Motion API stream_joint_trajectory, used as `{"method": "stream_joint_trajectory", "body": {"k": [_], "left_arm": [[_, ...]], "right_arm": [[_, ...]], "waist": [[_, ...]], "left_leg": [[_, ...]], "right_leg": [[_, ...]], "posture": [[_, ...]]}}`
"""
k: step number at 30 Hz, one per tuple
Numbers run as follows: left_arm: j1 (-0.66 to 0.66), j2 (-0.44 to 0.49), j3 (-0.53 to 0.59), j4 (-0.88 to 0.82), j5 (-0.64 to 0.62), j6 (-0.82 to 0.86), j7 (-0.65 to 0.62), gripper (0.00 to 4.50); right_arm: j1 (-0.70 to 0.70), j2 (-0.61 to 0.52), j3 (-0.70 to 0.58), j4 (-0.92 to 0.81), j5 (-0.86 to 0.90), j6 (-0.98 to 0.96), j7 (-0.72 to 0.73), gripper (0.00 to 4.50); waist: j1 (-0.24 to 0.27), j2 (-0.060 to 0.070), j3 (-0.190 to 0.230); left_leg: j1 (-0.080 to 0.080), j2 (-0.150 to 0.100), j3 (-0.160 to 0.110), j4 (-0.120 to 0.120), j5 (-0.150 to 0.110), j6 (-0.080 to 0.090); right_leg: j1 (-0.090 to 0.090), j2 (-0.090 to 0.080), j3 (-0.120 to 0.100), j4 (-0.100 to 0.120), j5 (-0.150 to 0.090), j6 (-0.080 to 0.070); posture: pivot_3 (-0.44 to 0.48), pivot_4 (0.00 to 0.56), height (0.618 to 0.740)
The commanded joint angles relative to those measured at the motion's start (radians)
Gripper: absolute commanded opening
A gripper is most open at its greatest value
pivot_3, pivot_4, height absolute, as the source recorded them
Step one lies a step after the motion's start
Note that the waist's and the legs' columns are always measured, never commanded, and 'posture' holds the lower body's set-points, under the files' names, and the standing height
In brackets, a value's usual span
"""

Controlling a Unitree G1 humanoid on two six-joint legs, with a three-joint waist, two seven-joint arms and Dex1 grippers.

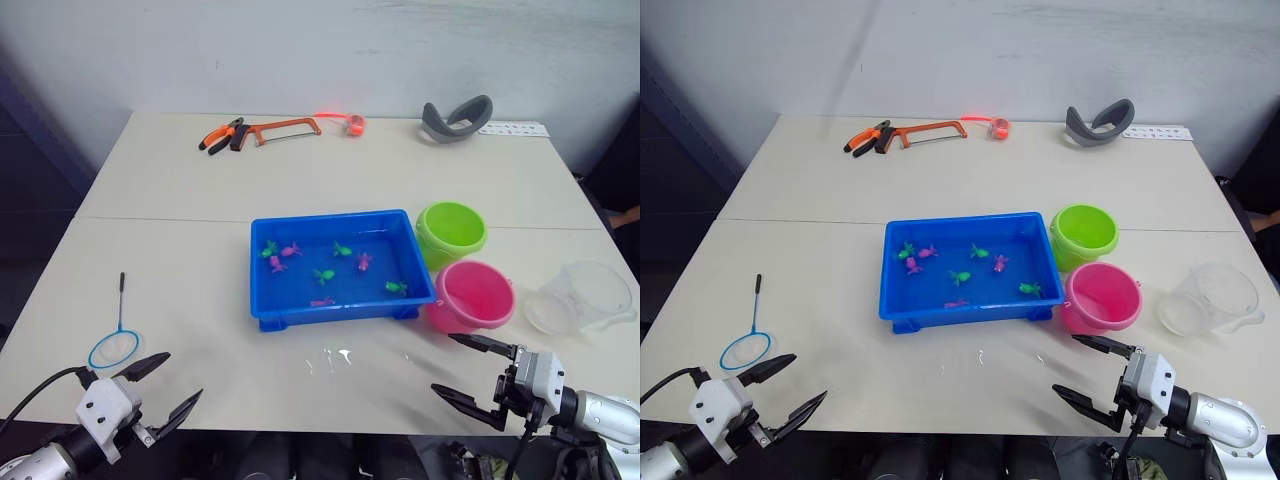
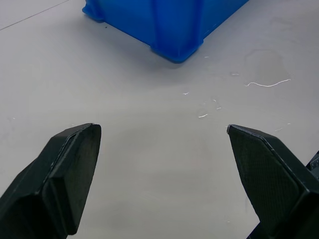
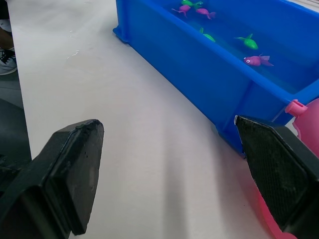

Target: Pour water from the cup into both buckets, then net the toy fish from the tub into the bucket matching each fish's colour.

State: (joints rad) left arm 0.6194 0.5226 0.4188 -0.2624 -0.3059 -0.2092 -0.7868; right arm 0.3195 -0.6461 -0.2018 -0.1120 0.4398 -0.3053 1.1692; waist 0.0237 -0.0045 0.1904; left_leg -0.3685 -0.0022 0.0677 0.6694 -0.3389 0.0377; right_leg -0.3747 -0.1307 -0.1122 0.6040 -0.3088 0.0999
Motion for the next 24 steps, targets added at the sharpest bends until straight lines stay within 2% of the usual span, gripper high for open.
{"method": "stream_joint_trajectory", "body": {"k": [1,3,4,9,15,19,24], "left_arm": [[0.011,0.015,0.013,-0.051,-0.103,0.031,-0.046,4.43],[-0.004,0.06,0.019,-0.137,-0.269,0.148,-0.102,4.43],[-0.016,0.089,0.011,-0.172,-0.304,0.176,-0.134,4.43],[-0.123,0.16,-0.014,-0.296,-0.421,0.307,-0.119,4.43],[-0.428,0.214,-0.155,-0.309,-0.498,0.462,-0.136,4.43],[-0.658,0.171,-0.276,-0.281,-0.521,0.549,-0.116,4.43],[-0.829,0.074,-0.381,-0.246,-0.515,0.631,-0.055,4.43]], "right_arm": [[0.02,0.019,-0.009,0.0,0.014,-0.031,0.0,4.5],[0.07,0.032,-0.046,-0.012,0.046,-0.026,-0.013,4.5],[0.119,0.025,-0.067,-0.045,0.086,0.025,-0.014,4.5],[0.221,0.073,-0.163,-0.151,0.154,0.064,-0.115,4.5],[0.359,0.218,-0.345,-0.21,0.188,0.057,-0.297,4.5],[0.451,0.337,-0.477,-0.198,0.195,0.056,-0.439,4.5],[0.463,0.418,-0.554,-0.175,0.195,0.11,-0.614,4.5]], "waist": [[0.0,0.0,0.0],[0.002,-0.002,-0.001],[0.006,-0.001,-0.001],[0.004,0.007,-0.003],[0.003,0.015,-0.008],[0.005,0.016,-0.008],[-0.004,0.016,-0.009]], "left_leg": [[0.0,0.0,0.0,0.0,0.0,0.0],[0.0,0.0,0.0,0.0,0.0,0.0],[0.0,0.0,-0.001,0.0,0.0,0.0],[0.0,-0.001,-0.002,0.002,0.0,0.0],[0.002,-0.001,-0.002,0.0,0.002,-0.003],[0.002,-0.002,-0.002,-0.001,0.004,-0.003],[0.003,-0.002,0.0,-0.002,0.004,-0.004]], "right_leg": [[0.0,0.0,0.0,0.0,0.0,0.0],[0.0,0.0,0.0,0.0,0.0,0.0],[0.0,0.0,-0.001,0.0,0.0,0.0],[0.002,-0.001,0.002,0.0,0.0,0.0],[0.001,0.001,0.003,0.005,0.0,-0.001],[0.0,0.002,0.003,0.006,0.0,-0.001],[0.0,0.002,0.005,0.007,0.0,0.0]], "posture": [[0.0,0.15,0.74],[0.0,0.15,0.74],[0.0,0.15,0.74],[0.0,0.15,0.74],[0.0,0.15,0.74],[0.0,0.15,0.74],[0.0,0.15,0.74]]}}
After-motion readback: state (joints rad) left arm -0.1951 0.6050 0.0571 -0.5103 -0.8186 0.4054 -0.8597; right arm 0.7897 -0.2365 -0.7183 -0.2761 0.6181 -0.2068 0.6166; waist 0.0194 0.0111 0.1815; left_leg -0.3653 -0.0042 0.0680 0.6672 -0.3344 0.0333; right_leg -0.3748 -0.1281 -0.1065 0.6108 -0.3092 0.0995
